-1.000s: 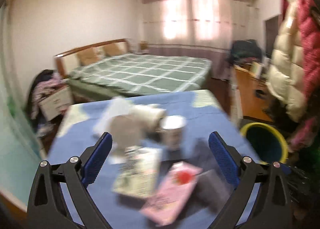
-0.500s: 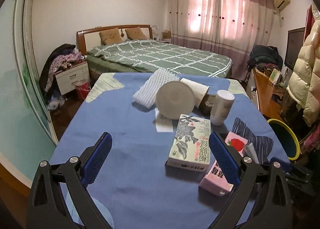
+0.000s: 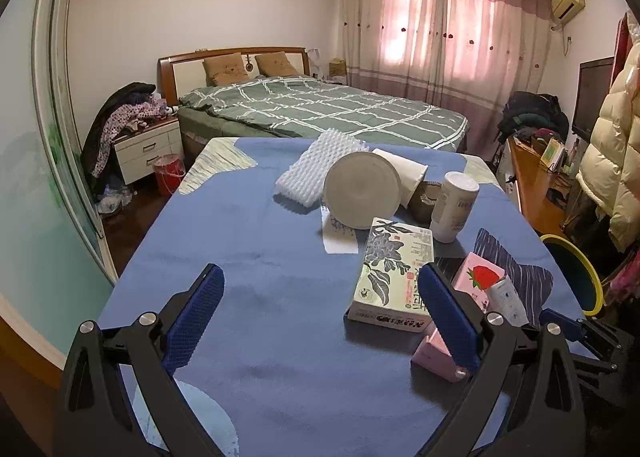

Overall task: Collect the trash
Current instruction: 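Grasp the white-and-blue toothpaste tube with the right gripper and lift it, then carry the toothpaste tube over the bin and open the right gripper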

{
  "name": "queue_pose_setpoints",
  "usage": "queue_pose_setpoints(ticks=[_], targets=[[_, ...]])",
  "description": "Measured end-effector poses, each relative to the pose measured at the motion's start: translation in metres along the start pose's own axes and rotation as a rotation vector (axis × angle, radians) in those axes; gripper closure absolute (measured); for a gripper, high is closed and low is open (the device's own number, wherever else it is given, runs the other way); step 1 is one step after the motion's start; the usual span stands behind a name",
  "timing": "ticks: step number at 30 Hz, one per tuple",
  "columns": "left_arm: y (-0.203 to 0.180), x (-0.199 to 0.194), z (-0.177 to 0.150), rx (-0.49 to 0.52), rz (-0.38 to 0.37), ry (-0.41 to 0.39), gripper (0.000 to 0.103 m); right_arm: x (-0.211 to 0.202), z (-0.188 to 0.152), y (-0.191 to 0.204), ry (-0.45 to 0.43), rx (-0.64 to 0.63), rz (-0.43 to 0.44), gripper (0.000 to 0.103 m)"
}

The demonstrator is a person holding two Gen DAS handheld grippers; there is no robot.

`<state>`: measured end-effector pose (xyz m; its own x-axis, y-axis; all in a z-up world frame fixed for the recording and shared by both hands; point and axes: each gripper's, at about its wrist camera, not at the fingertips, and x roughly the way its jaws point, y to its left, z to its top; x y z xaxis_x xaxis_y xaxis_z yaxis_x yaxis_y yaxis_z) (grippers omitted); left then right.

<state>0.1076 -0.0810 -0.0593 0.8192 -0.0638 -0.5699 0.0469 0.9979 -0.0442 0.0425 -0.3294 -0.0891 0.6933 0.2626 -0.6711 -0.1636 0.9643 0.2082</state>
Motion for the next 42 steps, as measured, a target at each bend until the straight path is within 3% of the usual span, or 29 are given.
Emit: queue_pose_setpoints(ticks=[2,5,10,12,13,14,21,28,34,42], targets=[[-0.001,0.002,-0.001,-0.001,-0.005,0.006,0.007,0.001,0.001,0.001,0.006,0.008,0.033,0.058],[-0.003,0.002,-0.002,0.003,-0.005,0.003,0.007,0.006,0.000,0.004,0.022,-0.006,0.032,0.054],[-0.004,0.001,-0.001,0.006,-0.004,-0.001,0.007,0.011,-0.002,0.011,0.042,-0.028,0.025,0.056],[-0.005,0.002,-0.001,0.007,-0.005,0.000,0.007,0.012,-0.002,0.012,0.053,-0.035,0.030,0.071],[-0.005,0.002,-0.002,0.008,-0.006,0.002,0.007,0.013,-0.002,0.011,0.062,-0.029,0.038,0.089],[-0.005,0.002,-0.002,0.009,-0.007,0.002,0.007,0.014,-0.002,0.010,0.067,-0.019,0.050,0.095],[-0.009,0.005,-0.003,0.021,-0.015,0.017,0.007,0.003,0.004,-0.011,0.036,0.047,0.043,0.098],[-0.026,0.014,-0.009,0.067,-0.049,0.043,0.007,-0.013,0.020,-0.072,-0.040,0.172,-0.098,0.098],[-0.046,0.024,-0.016,0.123,-0.096,0.071,0.007,-0.031,0.032,-0.139,-0.112,0.295,-0.276,0.098],[-0.073,0.044,-0.026,0.200,-0.160,0.120,0.007,-0.035,0.035,-0.209,-0.135,0.441,-0.500,0.096]])
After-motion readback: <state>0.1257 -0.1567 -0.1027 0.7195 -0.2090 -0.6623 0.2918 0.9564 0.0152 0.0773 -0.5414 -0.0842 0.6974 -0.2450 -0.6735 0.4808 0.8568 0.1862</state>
